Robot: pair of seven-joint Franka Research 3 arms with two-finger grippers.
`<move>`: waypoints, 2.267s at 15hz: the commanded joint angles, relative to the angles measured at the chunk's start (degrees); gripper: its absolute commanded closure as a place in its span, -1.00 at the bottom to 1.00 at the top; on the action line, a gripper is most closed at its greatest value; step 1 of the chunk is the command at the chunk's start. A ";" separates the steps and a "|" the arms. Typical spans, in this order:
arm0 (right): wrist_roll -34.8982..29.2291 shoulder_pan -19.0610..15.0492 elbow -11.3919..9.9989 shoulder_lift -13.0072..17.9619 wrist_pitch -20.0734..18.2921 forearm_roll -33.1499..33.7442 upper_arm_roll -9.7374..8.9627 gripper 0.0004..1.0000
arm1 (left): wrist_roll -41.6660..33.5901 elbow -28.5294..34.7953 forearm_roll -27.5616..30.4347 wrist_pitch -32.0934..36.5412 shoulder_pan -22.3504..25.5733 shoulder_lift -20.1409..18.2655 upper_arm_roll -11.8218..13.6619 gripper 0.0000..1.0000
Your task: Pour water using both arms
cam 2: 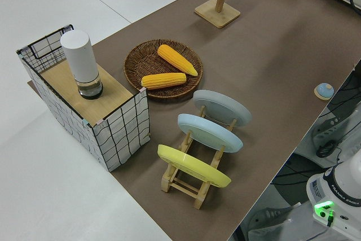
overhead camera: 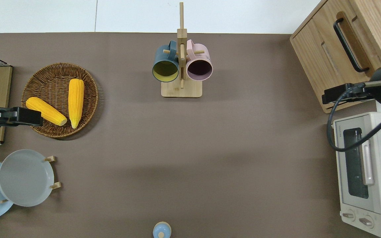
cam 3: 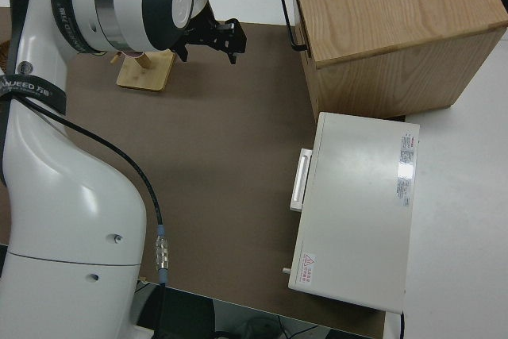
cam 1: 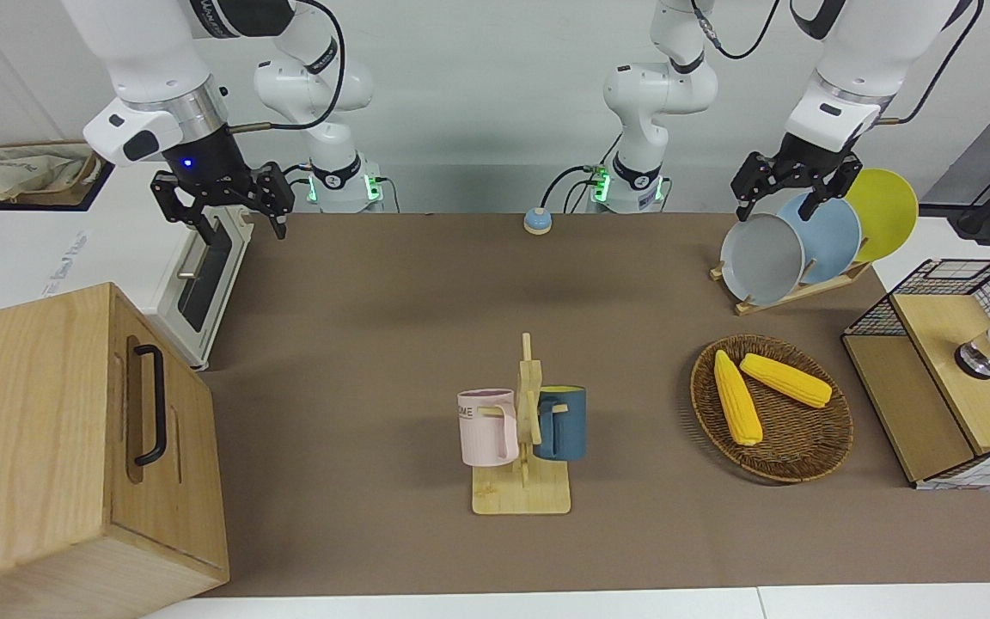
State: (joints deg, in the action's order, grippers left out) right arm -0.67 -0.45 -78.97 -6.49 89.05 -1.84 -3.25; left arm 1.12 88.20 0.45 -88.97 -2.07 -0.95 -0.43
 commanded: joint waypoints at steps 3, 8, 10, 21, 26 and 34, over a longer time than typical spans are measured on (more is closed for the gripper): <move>0.49 -0.78 -1.81 1.13 1.65 -1.24 -0.97 -0.98 | 0.82 -0.05 -0.01 0.20 -0.75 0.16 0.34 -1.00; 0.49 -0.78 -1.81 1.30 1.56 -1.06 -0.88 -0.98 | -0.15 -0.05 -0.19 0.11 -0.04 0.77 0.96 -0.99; 0.40 -0.69 -1.81 1.31 1.65 -1.15 -0.88 -0.98 | -1.02 -0.05 -0.19 -0.33 0.13 1.03 1.22 -0.99; 1.89 5.36 -2.42 -0.36 11.83 -1.59 -1.32 -0.98 | -22.62 -0.14 -0.36 -3.14 10.40 3.06 3.60 -0.99; 5.57 11.43 -5.31 -2.12 20.96 0.68 -1.41 -0.98 | -33.71 -0.66 -0.01 -6.21 17.53 4.81 3.86 -0.99; 10.67 15.92 -9.72 -5.54 36.17 8.86 -1.41 -0.98 | -42.41 -1.28 2.26 -11.92 27.28 9.38 3.86 -0.99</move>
State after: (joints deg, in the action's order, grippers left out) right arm 6.26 14.64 -87.57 -11.15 120.60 5.01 -4.93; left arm -37.07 88.09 0.41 -98.04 21.03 5.87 3.89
